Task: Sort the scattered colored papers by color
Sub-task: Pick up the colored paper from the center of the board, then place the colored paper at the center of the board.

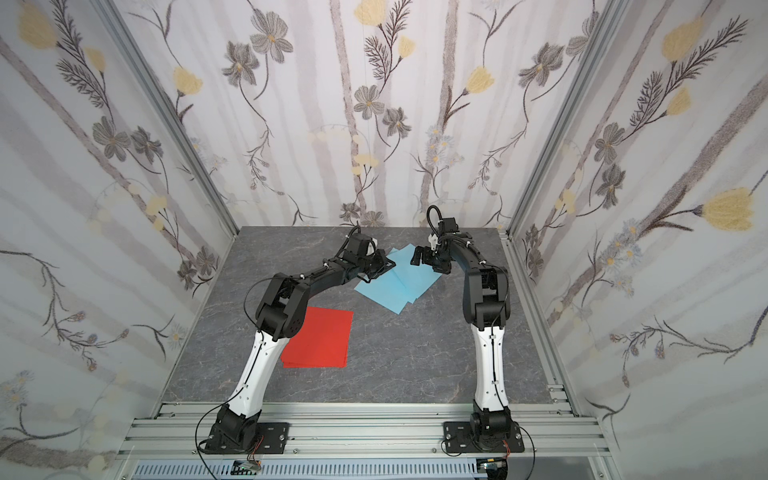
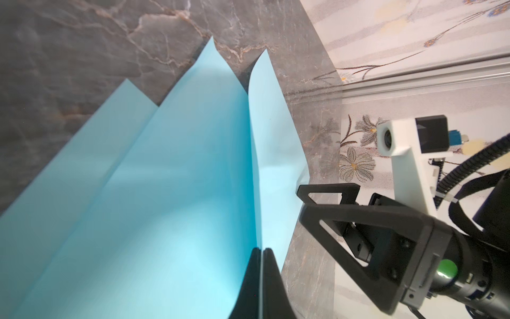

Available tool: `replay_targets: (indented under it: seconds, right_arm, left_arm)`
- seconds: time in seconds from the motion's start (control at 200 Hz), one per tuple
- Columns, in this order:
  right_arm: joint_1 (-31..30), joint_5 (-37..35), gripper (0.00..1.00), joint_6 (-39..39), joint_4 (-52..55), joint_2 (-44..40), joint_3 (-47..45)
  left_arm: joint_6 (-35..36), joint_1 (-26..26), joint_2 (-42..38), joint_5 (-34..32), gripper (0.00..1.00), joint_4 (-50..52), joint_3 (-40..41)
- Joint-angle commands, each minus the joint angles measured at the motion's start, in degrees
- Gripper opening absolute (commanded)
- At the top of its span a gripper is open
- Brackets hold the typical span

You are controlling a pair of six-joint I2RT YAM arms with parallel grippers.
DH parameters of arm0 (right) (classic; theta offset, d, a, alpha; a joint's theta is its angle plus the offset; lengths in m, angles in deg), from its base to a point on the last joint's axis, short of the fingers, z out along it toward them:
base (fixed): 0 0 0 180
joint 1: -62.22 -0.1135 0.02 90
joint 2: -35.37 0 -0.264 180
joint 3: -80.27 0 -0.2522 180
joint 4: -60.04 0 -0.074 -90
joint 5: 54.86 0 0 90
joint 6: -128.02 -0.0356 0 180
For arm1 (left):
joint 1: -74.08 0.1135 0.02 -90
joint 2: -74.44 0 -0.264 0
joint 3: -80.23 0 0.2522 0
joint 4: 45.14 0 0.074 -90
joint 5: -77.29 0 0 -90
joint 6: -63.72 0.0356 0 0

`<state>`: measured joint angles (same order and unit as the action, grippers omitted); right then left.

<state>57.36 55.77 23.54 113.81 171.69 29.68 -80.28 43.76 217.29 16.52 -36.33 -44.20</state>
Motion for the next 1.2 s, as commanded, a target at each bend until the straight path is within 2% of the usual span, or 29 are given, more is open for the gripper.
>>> replay_targets:
  seconds: [0.0, 0.215, 0.425, 0.56, 0.654, 0.744, 0.864, 0.899, 0.999, 1.084, 1.199]
  right_arm:
    - [0.02, 1.45, 1.00, 0.11, 1.64, -4.48, 1.52]
    - [0.44, -2.19, 1.00, 2.20, 3.94, -13.50, 1.24]
    - [1.84, -3.13, 1.00, 2.44, 4.73, -20.31, -4.31]
    - [2.29, -2.64, 1.00, 3.19, 4.67, -22.77, -9.13]
    - [2.27, -2.61, 1.00, 3.88, 4.56, -23.67, -12.11]
    - [2.36, -2.28, 1.00, 4.45, 4.39, -23.81, -13.97]
    - [2.40, -1.67, 1.00, 4.50, 3.96, -23.81, -15.17]
    - [2.40, -1.32, 1.00, 4.46, 3.81, -23.81, -15.28]
    - [2.40, -0.38, 1.00, 4.29, 3.50, -23.95, -15.42]
    - [2.40, 1.00, 1.00, 3.72, 3.39, -24.50, -15.96]
    - [2.31, 2.74, 1.00, 2.51, 2.69, -26.28, -18.84]
  left_arm:
    - [0.84, 0.01, 0.37, 1.15, 0.00, 0.30, -1.38]
    - [-1.73, -0.25, -2.46, 3.02, 0.00, -1.41, -1.53]
    - [-8.41, -2.08, -8.44, 7.49, 0.00, -6.97, 6.55]
    - [-15.50, -3.39, -12.03, 13.07, 0.00, -14.58, 13.85]
    - [-17.64, -4.19, -12.74, 20.50, 0.00, -13.30, 15.80]
    - [-11.39, -4.57, -15.23, 25.18, 0.00, -4.06, 17.46]
    - [4.12, -4.57, -17.26, 28.83, 0.00, 16.28, 14.47]
    - [8.58, -4.56, -18.04, 28.72, 0.00, 21.53, 13.84]
    - [14.72, -4.56, -20.76, 27.17, 0.00, 30.88, 13.64]
    - [21.84, -5.55, -22.05, 25.21, 0.00, 42.81, 12.24]
    - [29.90, -7.89, -23.33, 22.49, 0.00, 52.06, 13.97]
